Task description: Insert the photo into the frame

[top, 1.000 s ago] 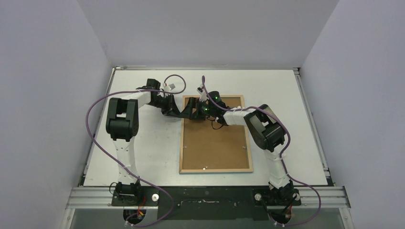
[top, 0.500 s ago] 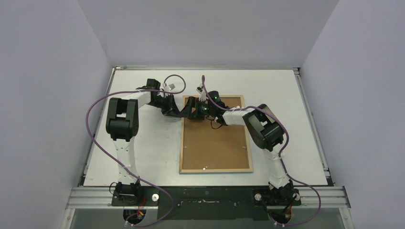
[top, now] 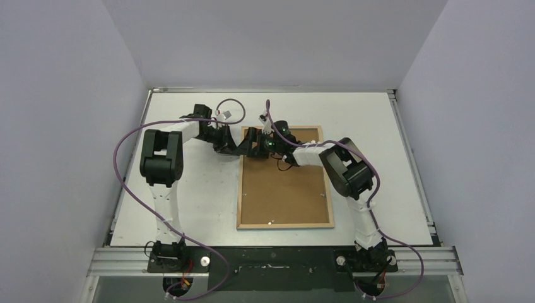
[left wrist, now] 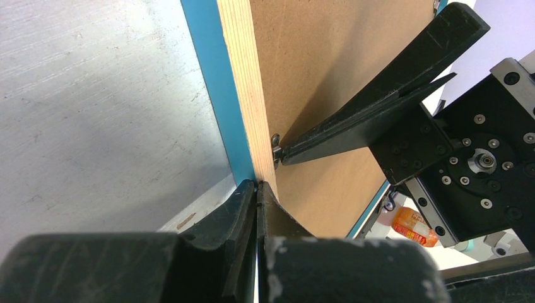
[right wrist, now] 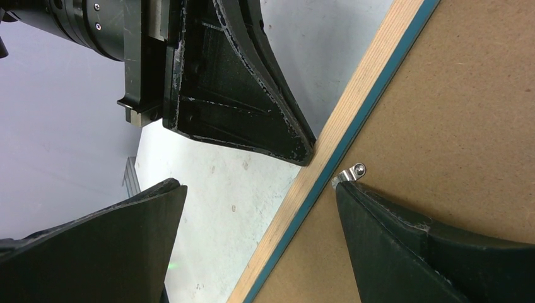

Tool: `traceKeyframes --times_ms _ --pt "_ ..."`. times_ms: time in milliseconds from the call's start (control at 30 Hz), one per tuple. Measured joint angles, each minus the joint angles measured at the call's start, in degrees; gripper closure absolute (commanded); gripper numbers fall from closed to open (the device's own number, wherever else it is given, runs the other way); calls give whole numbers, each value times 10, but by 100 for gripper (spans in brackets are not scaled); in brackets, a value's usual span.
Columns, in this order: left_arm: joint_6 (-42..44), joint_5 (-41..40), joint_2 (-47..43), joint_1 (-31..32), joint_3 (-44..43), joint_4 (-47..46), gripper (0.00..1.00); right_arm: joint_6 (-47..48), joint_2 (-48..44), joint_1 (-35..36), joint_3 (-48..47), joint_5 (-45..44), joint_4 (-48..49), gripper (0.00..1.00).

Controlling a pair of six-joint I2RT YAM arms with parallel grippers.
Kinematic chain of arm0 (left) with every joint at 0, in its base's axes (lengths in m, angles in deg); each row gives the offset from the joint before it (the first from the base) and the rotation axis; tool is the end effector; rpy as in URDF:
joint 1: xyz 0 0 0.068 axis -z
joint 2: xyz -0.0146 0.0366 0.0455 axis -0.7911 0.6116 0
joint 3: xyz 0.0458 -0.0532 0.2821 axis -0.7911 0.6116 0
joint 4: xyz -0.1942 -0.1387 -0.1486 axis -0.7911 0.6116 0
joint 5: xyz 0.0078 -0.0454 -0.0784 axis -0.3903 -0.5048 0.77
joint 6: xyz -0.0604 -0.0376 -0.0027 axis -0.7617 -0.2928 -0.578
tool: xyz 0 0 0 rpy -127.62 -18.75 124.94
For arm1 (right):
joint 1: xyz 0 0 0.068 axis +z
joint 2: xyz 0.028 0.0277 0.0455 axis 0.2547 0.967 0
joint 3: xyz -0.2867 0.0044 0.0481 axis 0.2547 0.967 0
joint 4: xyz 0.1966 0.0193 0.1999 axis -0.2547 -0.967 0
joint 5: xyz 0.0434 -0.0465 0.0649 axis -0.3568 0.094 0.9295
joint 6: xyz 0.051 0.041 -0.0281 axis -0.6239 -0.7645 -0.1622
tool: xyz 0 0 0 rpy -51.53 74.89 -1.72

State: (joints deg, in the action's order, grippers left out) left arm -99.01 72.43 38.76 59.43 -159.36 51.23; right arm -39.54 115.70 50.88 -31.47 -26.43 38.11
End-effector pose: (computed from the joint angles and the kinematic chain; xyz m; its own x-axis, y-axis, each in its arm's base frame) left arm 0.4580 -0.1008 0.1138 -0.9863 -0.0285 -0.1627 0.1050 0.6523 -0.7507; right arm 0.3919 0.3302 0.1294 -0.8990 0.0649 -0.4330 -0.3760 0.3926 0.8394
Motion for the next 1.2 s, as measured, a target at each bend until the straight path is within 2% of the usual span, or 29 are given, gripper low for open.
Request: traceKeyframes --times_ms 800,1200 --pt "0 0 0 -1 1 -17 100 -42 0 17 7 -80 20 6" --pt "-23 13 0 -5 19 -48 100 -41 -20 56 29 -203 25 4"
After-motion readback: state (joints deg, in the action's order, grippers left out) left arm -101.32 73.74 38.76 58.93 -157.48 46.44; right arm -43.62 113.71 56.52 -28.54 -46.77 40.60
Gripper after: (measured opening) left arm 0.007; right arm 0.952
